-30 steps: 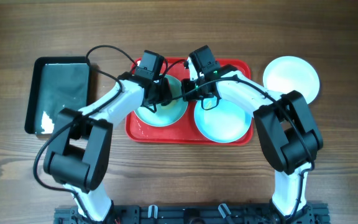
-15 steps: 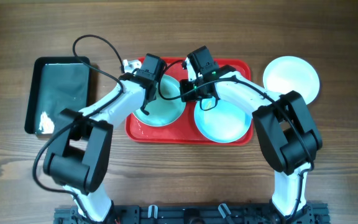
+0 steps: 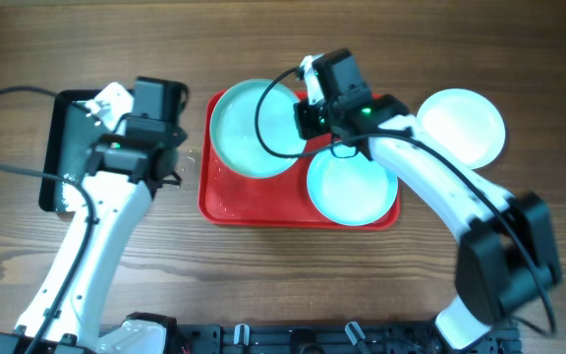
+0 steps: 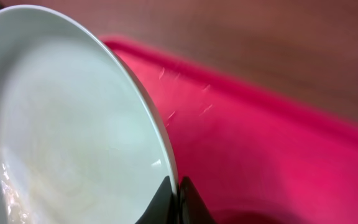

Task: Clean dirty plates on tray and stack at the side

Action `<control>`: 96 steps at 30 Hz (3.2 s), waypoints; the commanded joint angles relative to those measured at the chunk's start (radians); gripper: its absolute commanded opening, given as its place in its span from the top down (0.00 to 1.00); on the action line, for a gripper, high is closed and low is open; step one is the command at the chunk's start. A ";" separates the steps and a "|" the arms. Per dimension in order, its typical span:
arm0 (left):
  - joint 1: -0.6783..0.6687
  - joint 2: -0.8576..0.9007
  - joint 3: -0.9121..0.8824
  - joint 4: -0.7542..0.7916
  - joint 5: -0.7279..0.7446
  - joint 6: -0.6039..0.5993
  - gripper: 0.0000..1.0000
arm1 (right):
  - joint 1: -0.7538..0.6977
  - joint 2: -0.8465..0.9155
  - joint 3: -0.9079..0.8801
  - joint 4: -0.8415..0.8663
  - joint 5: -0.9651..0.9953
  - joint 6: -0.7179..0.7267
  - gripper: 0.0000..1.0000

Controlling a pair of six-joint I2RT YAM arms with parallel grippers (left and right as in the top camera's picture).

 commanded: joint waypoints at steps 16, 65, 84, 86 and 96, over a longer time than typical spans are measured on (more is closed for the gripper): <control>0.280 -0.010 -0.003 -0.057 0.358 0.314 0.96 | 0.454 -0.092 0.011 0.324 0.938 -1.356 0.96; -0.080 0.350 -0.004 0.189 0.765 0.403 0.96 | -0.004 0.282 0.004 0.020 -0.138 0.175 0.96; -0.092 0.394 0.043 0.151 -0.002 0.399 0.96 | -0.004 0.280 0.004 0.026 -0.138 0.172 0.96; -0.087 0.317 0.045 0.147 -0.011 0.351 0.96 | -0.004 0.271 0.005 0.028 -0.138 0.166 0.96; 0.218 0.060 0.044 0.076 0.330 0.178 0.96 | 0.079 -0.009 0.008 0.057 0.112 -0.206 0.96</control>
